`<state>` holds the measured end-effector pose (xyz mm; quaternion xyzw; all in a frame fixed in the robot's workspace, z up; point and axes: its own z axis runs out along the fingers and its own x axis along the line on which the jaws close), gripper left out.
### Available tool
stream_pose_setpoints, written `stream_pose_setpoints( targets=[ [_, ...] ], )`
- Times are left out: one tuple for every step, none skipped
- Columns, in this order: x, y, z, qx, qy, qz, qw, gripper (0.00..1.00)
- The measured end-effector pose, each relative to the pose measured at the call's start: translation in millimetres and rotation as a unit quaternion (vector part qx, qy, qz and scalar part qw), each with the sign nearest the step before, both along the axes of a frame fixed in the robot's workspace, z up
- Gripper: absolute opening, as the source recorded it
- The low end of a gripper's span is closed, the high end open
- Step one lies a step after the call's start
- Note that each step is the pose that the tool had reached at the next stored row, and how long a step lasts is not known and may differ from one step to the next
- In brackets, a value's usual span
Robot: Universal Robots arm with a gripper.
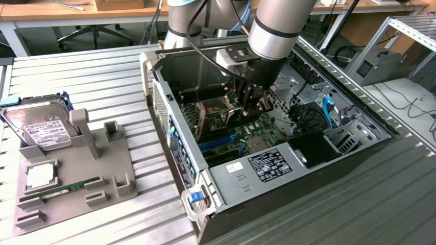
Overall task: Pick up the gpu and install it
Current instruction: 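Insert the gpu into the slot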
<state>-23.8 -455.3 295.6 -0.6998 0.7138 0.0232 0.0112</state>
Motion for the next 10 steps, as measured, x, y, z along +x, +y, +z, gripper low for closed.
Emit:
stream_pose_setpoints(
  targets=[
    [0.0,0.0,-0.1,0.0,-0.0012,0.001,1.0,0.27],
    [-0.1,0.0,-0.2,0.0,-0.0023,0.002,1.0,0.27],
    [-0.1,0.0,-0.3,0.0,-0.0034,0.003,1.0,0.27],
    [-0.3,-0.1,-0.4,0.0,-0.0039,0.003,1.0,0.27],
    [-0.7,-0.3,-0.5,0.0001,-0.0041,0.003,1.0,0.27],
    [-1.1,-0.6,-0.4,0.0,-0.0043,0.003,1.0,0.27],
    [-1.4,-1.1,-0.4,0.0,-0.0044,0.003,1.0,0.27],
    [-1.9,-1.8,-0.5,0.0001,-0.0045,0.003,1.0,0.27],
    [-2.2,-2.4,-0.4,0.0,-0.0046,0.003,1.0,0.27],
    [-2.6,-3.3,-0.4,0.0,-0.0046,0.003,1.0,0.27]
  ],
)
